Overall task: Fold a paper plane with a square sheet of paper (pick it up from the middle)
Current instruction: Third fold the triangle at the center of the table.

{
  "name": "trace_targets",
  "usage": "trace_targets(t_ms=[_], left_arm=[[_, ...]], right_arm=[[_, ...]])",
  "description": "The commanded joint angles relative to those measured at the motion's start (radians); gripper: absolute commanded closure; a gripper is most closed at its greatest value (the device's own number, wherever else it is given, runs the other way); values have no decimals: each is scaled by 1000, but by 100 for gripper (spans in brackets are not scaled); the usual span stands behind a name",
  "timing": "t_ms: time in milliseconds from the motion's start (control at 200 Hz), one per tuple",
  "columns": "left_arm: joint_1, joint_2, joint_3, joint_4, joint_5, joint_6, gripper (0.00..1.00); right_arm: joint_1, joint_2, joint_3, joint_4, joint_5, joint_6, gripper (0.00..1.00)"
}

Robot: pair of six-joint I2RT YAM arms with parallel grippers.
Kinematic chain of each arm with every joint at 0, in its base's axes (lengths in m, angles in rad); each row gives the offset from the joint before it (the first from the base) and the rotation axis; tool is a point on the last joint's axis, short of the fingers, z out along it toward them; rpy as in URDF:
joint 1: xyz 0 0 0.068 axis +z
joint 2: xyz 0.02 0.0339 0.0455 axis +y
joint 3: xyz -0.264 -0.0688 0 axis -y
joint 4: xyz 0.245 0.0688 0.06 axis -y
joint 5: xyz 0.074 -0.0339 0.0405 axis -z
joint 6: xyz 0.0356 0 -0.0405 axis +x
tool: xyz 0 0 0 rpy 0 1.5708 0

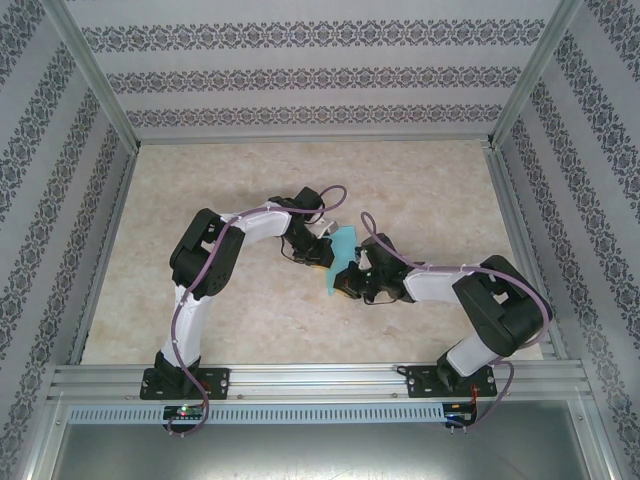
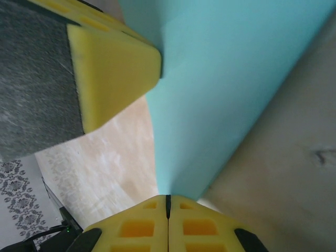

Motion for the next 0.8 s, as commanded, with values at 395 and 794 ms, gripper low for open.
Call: trace_targets(t_ms=[395, 794], left_arm=[[1, 114, -63, -35, -133, -3, 87], [1, 119, -71, -31, -130, -4, 87]], right_arm=[[27, 100, 48, 69, -27, 19, 93], [35, 143, 75, 69, -26, 12, 94]])
